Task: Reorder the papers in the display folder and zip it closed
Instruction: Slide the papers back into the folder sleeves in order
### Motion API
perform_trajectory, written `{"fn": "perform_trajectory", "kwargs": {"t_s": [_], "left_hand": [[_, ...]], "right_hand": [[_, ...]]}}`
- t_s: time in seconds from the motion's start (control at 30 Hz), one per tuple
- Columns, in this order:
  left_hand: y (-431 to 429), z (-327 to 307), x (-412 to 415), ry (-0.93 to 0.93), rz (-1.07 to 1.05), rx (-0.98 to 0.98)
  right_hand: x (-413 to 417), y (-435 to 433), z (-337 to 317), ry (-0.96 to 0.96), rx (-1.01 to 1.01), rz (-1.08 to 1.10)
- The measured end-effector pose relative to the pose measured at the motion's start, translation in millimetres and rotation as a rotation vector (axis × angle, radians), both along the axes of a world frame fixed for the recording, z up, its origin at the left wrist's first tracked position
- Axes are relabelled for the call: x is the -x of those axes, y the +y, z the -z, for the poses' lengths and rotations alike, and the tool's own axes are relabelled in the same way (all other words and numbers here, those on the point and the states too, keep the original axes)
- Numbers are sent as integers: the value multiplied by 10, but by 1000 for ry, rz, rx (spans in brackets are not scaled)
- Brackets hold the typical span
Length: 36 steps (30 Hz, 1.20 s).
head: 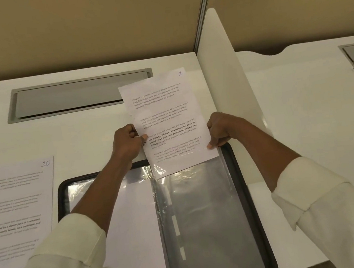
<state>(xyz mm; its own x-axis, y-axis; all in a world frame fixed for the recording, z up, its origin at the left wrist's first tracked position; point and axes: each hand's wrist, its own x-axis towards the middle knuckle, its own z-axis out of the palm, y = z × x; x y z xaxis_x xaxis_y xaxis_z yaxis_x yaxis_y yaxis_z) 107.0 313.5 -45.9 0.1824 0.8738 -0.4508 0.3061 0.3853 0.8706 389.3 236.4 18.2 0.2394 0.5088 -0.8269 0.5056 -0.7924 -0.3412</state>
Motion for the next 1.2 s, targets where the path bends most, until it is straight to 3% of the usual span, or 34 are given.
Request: {"fn": "perform_trajectory", "kwargs": {"t_s": [0.23, 0.4, 0.57, 0.67, 0.77, 0.87, 0.97, 1.2], "left_hand": [[-93, -52, -75, 58, 93, 52], [-125, -53, -97, 171, 119, 199], [3, -146, -148, 51, 11, 216], [84, -154, -208, 92, -22, 191], [71, -158, -239, 200, 90, 190], [-6, -161, -231, 263, 252, 215], [-27, -162, -189, 296, 274, 212], [137, -274, -206, 146, 111, 178]], "right_hand": [[-4, -27, 148, 3, -346, 351], [34, -76, 351, -62, -431, 438], [-2, -168, 380, -93, -319, 351], [-29, -176, 327, -64, -318, 362], [-31, -141, 275, 30, -396, 473], [-9, -110, 235, 19, -505, 548], [8, -92, 270, -7, -554, 564], [-47, -122, 264, -125, -494, 350]]}}
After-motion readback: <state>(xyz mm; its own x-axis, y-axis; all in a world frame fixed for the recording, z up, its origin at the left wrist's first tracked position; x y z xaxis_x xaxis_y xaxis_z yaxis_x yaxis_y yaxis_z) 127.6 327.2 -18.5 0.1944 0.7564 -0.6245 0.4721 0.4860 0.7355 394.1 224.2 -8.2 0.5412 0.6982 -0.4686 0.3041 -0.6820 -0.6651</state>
